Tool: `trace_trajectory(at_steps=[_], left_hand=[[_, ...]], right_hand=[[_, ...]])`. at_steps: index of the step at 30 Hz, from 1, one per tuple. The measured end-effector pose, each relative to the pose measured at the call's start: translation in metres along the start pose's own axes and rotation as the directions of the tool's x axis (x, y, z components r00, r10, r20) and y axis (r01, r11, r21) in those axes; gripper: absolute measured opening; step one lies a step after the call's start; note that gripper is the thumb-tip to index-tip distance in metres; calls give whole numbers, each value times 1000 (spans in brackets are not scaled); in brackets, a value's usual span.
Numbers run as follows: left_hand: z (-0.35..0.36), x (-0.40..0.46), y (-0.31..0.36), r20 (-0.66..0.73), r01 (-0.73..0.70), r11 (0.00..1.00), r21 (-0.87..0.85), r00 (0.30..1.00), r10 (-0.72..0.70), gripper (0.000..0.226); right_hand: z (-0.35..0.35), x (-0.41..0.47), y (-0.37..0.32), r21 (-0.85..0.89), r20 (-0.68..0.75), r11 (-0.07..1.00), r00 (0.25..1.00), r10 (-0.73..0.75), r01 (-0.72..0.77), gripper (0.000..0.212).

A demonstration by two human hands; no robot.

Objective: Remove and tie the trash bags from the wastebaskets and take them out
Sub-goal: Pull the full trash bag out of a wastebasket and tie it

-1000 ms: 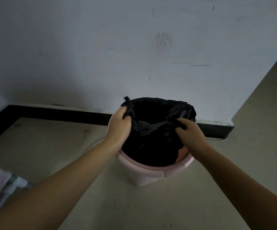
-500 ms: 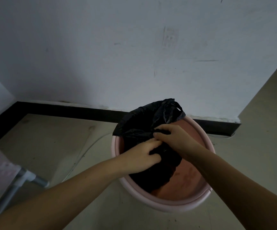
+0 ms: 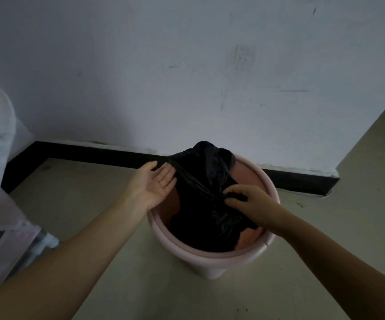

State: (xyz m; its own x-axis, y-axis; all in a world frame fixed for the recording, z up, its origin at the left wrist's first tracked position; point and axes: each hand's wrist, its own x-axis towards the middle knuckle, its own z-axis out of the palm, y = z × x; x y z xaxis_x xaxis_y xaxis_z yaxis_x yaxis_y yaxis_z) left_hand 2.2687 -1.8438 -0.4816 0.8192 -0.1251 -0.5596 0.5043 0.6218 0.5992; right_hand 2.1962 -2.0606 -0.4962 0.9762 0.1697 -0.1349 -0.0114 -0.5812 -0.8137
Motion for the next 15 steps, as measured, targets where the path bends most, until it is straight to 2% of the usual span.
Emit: trace_trajectory(at_steps=[2,4,6,8,9,11,12,13,15], left_hand=[[3,1,-2,106,8,1000,21,994,-10,16],[14,-5,-9,228,-45,987,157,974,8,24],[24,-8,-17,272,-233,909,347,952,140,37],[29,-13,-24,300,-430,697,574,902,310,40],[30,-17,-30,358,-491,568,661,871,336,40],[32,-27,-45,522,-570,320,757,822,228,36],[33,-31,-52,603,-618,218,756,786,137,31],[34,-34,-58,668,-669,145,729,741,60,26],[36,-40,-65,761,-760,40,648,648,-25,15]], right_hand=[[-5,-4,3,-38,35,999,999,29,-28,15],[-7,-6,1,-65,-36,997,999,32,-34,19],[-8,-6,-3,-65,-162,997,986,33,-44,48],[-8,-3,-3,-38,-192,997,980,58,-67,80],[-8,-2,-6,-7,-141,997,987,79,-81,90],[-5,1,-11,-10,-5,993,993,118,-118,100],[-2,3,-10,-77,63,991,991,116,-111,97],[3,4,-12,-150,129,984,985,117,-97,83],[13,4,-17,-290,236,955,962,133,-61,43]])
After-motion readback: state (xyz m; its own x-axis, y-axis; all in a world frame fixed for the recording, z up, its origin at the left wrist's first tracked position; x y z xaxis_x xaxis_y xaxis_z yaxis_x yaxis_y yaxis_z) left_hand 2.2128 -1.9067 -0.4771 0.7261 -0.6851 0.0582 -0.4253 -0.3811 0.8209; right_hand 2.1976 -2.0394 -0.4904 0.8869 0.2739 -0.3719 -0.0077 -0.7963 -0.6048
